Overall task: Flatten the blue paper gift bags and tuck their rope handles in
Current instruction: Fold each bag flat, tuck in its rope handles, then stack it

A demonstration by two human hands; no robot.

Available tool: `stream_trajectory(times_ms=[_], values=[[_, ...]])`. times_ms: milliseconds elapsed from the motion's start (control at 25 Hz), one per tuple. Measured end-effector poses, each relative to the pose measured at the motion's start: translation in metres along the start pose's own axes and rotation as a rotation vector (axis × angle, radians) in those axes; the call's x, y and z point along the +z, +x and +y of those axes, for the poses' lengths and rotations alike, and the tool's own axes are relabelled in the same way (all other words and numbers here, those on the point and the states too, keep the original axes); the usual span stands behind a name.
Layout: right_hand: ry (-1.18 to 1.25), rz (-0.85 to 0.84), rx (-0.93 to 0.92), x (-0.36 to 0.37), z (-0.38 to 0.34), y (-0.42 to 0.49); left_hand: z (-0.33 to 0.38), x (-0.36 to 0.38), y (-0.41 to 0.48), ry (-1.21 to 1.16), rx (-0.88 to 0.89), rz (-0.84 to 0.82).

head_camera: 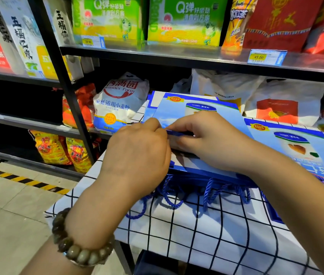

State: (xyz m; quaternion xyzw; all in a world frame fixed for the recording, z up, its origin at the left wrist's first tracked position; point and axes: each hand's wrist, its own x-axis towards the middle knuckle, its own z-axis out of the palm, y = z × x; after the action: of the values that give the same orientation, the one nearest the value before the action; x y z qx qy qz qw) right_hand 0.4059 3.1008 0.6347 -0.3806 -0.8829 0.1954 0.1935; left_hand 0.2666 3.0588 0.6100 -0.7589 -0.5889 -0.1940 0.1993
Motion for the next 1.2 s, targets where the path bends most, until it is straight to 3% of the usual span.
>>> stream_trajectory(times_ms=[160, 280, 440, 560, 680, 840, 1200], values=[[-0.088, 0.006, -0.041, 0.002, 0.002, -0.005, -0.010, -0.002, -0.004, -0.136, 0.086, -0.032], [-0.127, 0.044, -0.054, 0.006, 0.004, -0.006, -0.009, -0.007, -0.003, -0.329, -0.019, -0.075], [-0.032, 0.026, -0.010, 0.004, 0.003, -0.007, -0.005, -0.003, -0.008, -0.291, -0.033, -0.049], [0.042, -0.004, 0.082, 0.004, 0.001, -0.009, -0.017, -0.006, -0.017, -0.233, 0.005, 0.061], [0.185, -0.058, 0.228, 0.000, 0.005, -0.002, -0.022, -0.009, -0.023, -0.318, -0.067, -0.002], [-0.036, -0.214, 0.134, 0.001, 0.002, 0.008, -0.022, -0.002, -0.028, -0.504, -0.230, -0.027], [-0.054, 0.053, 0.135, 0.006, 0.007, 0.006, -0.018, -0.003, -0.028, -0.461, -0.165, 0.003]])
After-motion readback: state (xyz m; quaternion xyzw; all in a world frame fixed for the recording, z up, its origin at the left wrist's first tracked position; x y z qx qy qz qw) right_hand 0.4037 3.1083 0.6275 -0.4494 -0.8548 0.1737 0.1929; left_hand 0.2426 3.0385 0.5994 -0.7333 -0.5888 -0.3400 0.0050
